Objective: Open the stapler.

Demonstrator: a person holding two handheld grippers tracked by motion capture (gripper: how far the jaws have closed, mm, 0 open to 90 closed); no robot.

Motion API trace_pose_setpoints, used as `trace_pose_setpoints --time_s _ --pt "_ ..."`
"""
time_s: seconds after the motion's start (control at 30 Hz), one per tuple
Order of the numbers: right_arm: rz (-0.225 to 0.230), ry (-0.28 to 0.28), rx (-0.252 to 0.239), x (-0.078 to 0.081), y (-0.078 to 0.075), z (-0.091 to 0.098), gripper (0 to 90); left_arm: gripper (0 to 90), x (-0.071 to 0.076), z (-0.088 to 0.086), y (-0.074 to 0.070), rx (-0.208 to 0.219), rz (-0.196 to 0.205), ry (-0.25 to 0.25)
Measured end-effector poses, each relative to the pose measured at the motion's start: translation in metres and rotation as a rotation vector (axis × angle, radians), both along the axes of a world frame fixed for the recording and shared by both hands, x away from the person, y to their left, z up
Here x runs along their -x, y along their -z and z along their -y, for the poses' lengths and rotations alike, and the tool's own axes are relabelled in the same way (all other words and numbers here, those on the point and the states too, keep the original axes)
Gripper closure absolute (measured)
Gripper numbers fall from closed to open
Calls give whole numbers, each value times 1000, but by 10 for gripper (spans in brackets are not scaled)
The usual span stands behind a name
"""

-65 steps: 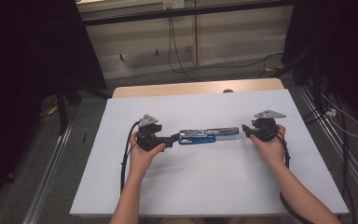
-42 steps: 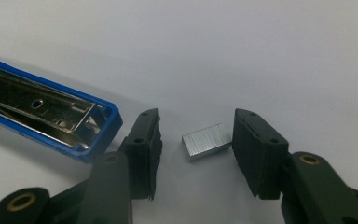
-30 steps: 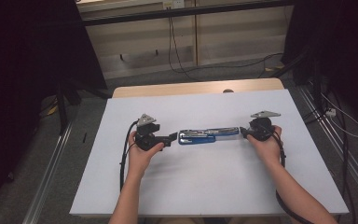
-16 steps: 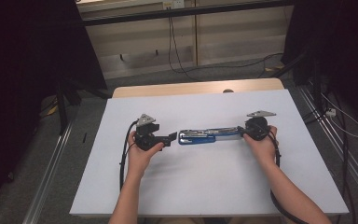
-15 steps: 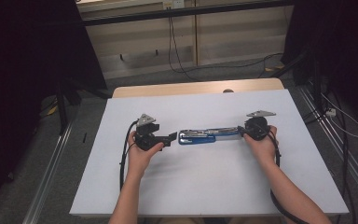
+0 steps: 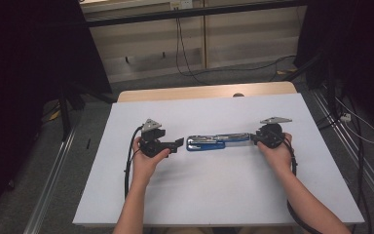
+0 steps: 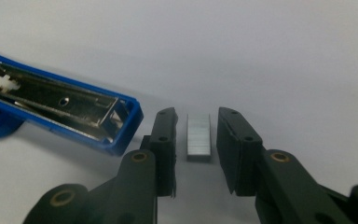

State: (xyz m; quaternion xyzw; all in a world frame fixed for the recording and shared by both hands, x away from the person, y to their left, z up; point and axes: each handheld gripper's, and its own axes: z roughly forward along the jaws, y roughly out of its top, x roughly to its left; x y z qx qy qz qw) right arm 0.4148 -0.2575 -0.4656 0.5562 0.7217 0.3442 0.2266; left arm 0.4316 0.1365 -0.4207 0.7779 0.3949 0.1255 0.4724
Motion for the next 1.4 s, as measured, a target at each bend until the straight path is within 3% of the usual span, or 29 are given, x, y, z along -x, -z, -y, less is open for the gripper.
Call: trace_pose_setpoints --time_s 0.37,0.63,1.0,1.27,1.37,1.4 --pt "-11 -47 35 2 -1 2 790 124 1 1 -1 3 5 3" --pt "-14 -48 -10 0 -5 10 791 123 1 0 -1 -7 2 8" --pt "20 -84 -14 4 -38 21 792 119 3 -5 -5 10 6 -7" --pt "48 -120 -33 7 -60 23 792 107 3 -9 -4 -9 -5 0" --pt "58 -142 -35 5 -67 21 792 91 4 -11 -4 26 -9 -6" --pt "59 -147 -37 5 -69 19 792 91 4 -11 -4 19 -8 2"
